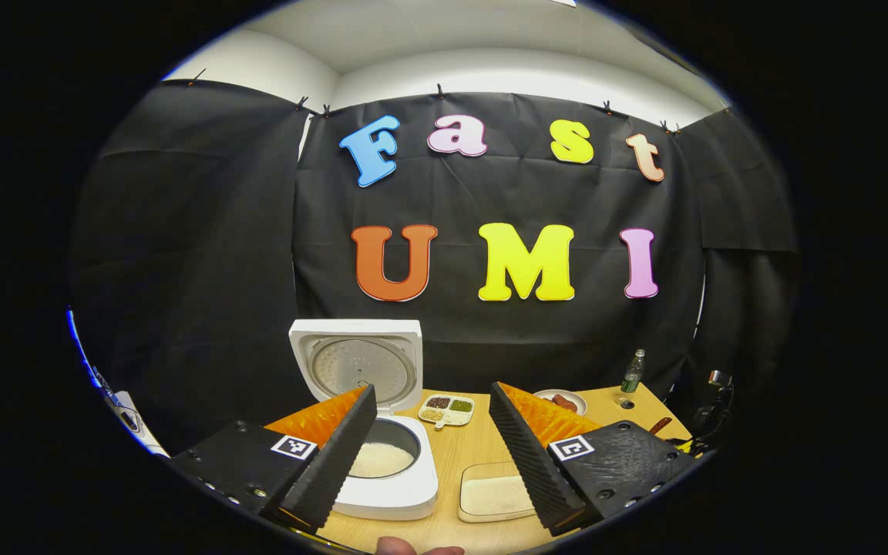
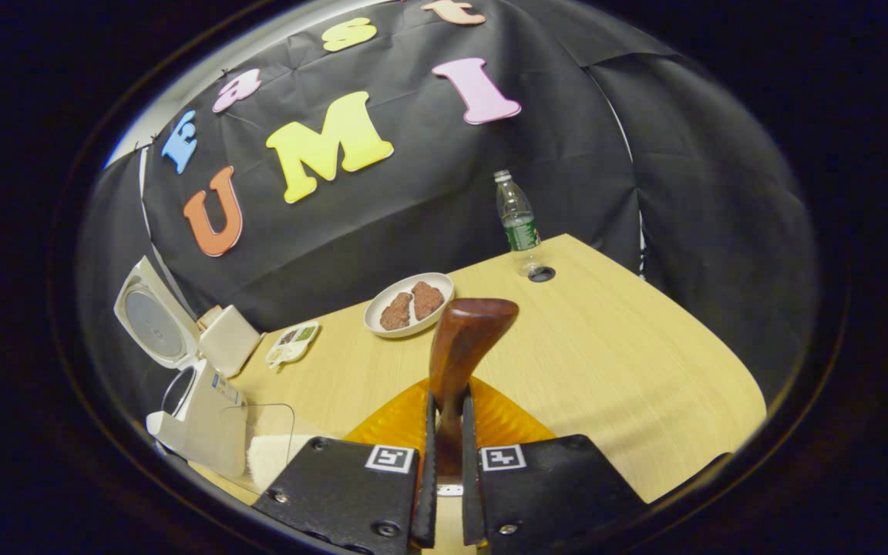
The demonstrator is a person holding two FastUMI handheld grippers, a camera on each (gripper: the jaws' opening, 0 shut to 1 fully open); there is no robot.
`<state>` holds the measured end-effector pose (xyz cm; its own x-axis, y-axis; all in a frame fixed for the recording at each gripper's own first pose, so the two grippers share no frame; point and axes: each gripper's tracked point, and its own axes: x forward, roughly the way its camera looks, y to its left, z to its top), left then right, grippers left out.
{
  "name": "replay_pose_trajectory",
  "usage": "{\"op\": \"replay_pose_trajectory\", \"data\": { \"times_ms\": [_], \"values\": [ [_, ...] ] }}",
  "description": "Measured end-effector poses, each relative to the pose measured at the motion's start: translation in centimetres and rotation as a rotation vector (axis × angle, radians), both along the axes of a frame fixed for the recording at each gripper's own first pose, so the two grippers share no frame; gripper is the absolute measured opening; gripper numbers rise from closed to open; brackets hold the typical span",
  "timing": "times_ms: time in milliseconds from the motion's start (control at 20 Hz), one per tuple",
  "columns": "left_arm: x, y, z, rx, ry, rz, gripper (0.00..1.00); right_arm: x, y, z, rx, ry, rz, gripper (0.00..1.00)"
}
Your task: Close the left gripper, press the button to open the rice cooker; take a wooden spoon from the chopstick holder with the right hand, scoop a spoonful of rice and pour it into the rice cooker, then put the wooden spoon back into the chopstick holder.
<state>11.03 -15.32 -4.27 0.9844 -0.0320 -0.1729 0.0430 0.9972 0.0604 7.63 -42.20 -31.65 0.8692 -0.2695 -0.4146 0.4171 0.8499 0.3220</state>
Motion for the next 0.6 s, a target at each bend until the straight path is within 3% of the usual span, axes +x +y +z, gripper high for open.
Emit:
{"op": "replay_pose_trajectory", "data": {
  "times_ms": [100, 150, 250, 400, 450, 600],
  "values": [
    [0.3, -0.2, 0.1, -0.005, -0.001, -0.003, 0.94, -0.1, 0.6, 0.7, 0.003, -0.011, 0.034, 0.24],
    [0.7, -0.3, -0.1, -0.004, -0.004, -0.006, 0.94, -0.3, 0.3, 0.9, -0.007, -0.005, 0.032, 0.48],
    [1.2, -0.4, 0.0, -0.007, -0.013, -0.012, 0.94, -1.2, -0.5, 1.9, -0.022, -0.013, 0.010, 0.80],
    [2.2, -0.7, 1.0, -0.021, -0.036, -0.027, 0.94, -2.5, -2.0, 4.2, -0.053, -0.039, -0.032, 0.86],
    [2.7, -0.6, 1.5, -0.016, -0.050, -0.031, 0.94, -3.0, -2.3, 5.0, -0.062, -0.041, -0.040, 0.95],
    [4.8, 0.8, 2.7, 0.000, -0.072, -0.022, 0.94, -4.3, -3.0, 8.8, -0.127, -0.077, -0.070, 0.96]
  ]
}}
